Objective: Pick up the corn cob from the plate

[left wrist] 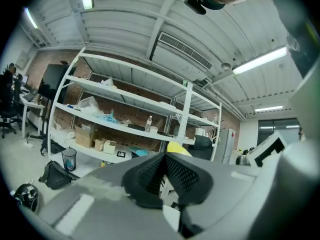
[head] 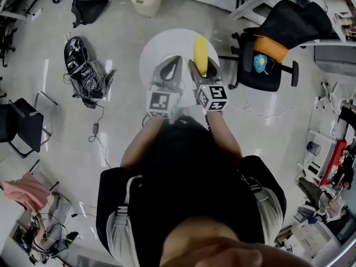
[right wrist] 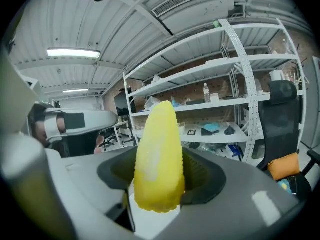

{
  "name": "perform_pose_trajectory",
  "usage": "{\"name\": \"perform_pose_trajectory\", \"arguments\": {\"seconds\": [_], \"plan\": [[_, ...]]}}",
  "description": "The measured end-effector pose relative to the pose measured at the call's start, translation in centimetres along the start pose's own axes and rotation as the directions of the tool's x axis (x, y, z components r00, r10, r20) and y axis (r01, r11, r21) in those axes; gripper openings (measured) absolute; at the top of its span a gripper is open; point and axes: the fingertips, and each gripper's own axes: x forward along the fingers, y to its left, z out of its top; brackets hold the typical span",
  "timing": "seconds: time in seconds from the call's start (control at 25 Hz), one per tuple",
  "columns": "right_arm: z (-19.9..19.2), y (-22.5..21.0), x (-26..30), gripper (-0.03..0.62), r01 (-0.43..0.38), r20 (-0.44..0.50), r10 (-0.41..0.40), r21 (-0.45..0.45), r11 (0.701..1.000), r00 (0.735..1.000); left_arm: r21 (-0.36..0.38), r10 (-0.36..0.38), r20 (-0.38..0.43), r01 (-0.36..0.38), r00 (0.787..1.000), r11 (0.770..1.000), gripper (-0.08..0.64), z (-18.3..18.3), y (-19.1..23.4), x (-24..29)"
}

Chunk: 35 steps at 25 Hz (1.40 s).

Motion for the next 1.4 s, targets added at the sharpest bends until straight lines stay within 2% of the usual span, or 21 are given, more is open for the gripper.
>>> {"name": "perform_pose_trajectory", "arguments": {"seconds": [0.32,0.68,1.4], "plan": [[2.9,0.2,-4.0,0.265,-0.006,0.081,0.008,-0.026,1.0,0.997,0.036,0.004,0.042,-0.005,0.999,0.999,0.003,1.5,-2.1,-1.9],[6.1,2.3,-8.7,0.265,-0.044,0.178,0.051,-0.046,0.998,0.983,0.058,0.013,0.071,-0.018,0.997,0.998,0.003,2.5,-3.8,-4.2],[7.3,1.9,-10.9,0.265,-0.061,0.211,0.073,-0.064,0.996,0.975,0.082,0.018,0.076,-0.024,0.997,0.996,0.003,3.0,-5.3,-4.7]]}}
